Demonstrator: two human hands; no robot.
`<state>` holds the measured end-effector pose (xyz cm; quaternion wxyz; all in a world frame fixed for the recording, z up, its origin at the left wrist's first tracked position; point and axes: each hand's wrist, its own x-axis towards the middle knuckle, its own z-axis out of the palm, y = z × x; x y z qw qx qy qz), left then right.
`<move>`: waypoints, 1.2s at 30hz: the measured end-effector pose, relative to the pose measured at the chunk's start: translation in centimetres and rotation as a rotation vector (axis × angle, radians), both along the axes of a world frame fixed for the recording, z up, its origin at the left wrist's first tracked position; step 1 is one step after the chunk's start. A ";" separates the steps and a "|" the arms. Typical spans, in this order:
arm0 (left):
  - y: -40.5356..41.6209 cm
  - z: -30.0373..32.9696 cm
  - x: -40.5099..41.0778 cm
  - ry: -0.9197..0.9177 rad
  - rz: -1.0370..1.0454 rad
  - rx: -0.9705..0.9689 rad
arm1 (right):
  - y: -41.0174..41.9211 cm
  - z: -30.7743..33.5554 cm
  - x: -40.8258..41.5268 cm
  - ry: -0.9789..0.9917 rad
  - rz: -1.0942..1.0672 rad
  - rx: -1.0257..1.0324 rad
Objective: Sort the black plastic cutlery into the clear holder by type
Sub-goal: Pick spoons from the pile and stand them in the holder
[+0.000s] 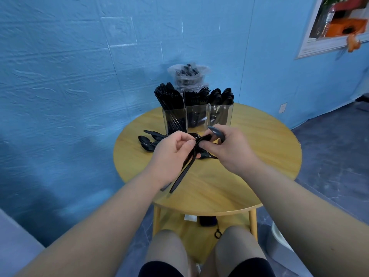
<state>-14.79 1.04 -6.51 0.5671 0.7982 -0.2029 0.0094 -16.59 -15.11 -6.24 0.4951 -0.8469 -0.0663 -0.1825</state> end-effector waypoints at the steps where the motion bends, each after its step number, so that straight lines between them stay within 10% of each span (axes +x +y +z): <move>1: -0.1 -0.1 -0.1 0.020 -0.012 -0.016 | 0.0 -0.2 0.2 0.015 -0.002 0.017; 9: 0.3 -0.4 0.0 -0.003 -0.109 0.358 | -0.4 -0.1 0.3 0.000 -0.098 0.099; 36: -0.9 -0.9 0.2 0.101 -0.043 0.174 | 0.4 0.2 0.8 -0.013 -0.202 0.170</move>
